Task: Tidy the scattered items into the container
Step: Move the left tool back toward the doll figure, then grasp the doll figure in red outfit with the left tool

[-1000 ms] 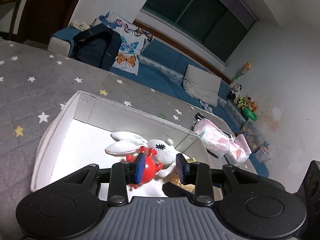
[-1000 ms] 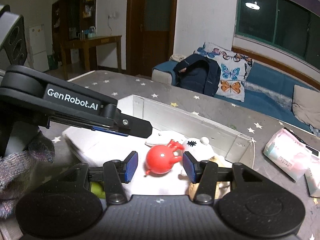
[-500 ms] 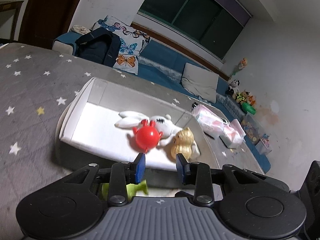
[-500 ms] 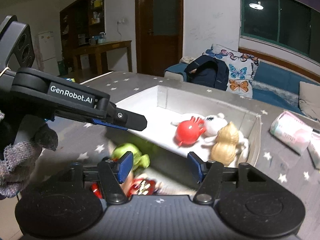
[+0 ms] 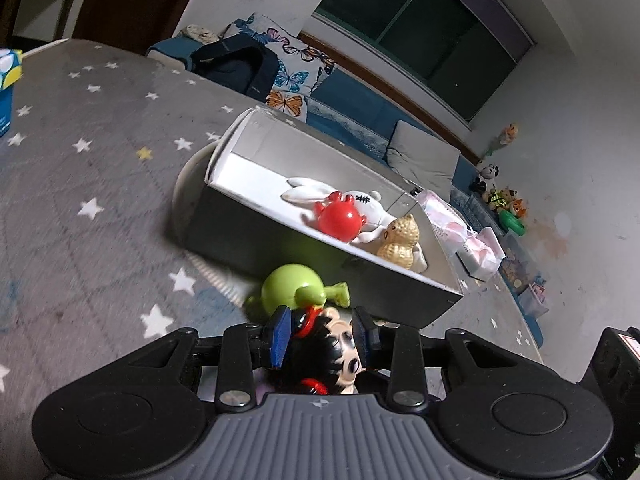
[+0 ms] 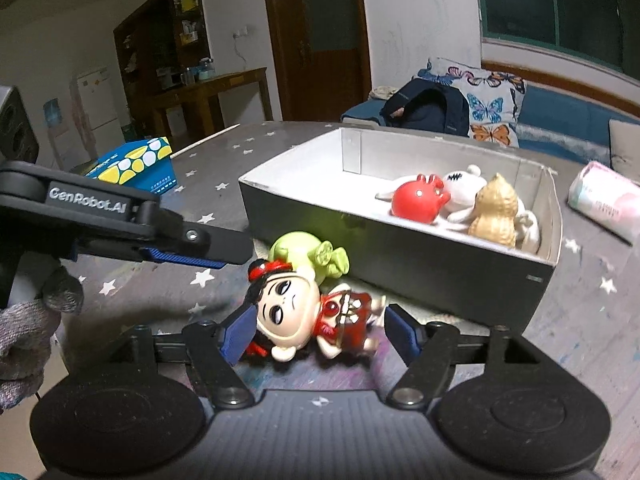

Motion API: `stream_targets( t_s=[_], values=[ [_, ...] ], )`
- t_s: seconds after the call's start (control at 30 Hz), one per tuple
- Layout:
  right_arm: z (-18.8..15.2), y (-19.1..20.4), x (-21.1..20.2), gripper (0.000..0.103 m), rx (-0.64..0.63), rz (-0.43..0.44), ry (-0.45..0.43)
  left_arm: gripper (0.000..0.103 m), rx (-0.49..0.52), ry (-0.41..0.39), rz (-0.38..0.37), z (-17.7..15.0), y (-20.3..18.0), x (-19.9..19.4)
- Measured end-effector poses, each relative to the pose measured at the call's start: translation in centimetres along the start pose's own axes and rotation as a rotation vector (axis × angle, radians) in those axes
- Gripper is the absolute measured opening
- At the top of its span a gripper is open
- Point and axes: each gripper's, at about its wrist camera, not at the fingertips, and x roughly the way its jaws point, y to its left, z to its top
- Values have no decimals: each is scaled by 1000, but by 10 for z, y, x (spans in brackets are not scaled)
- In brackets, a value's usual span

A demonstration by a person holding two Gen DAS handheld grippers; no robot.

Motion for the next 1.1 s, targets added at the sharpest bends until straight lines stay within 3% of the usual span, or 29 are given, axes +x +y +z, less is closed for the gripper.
stream_targets(
  t_s=[0.33, 0.4, 1.1],
  values=[
    [-1, 4, 6, 79, 38, 0, 9, 36, -73, 31, -25, -8, 16, 2],
    [-1, 5, 9, 86, 48, -2, 12, 36, -80, 38, -30, -9, 17, 4],
    [4, 13, 27, 87, 69, -7, 34, 37, -163, 67, -105, -10, 29, 20]
  ],
)
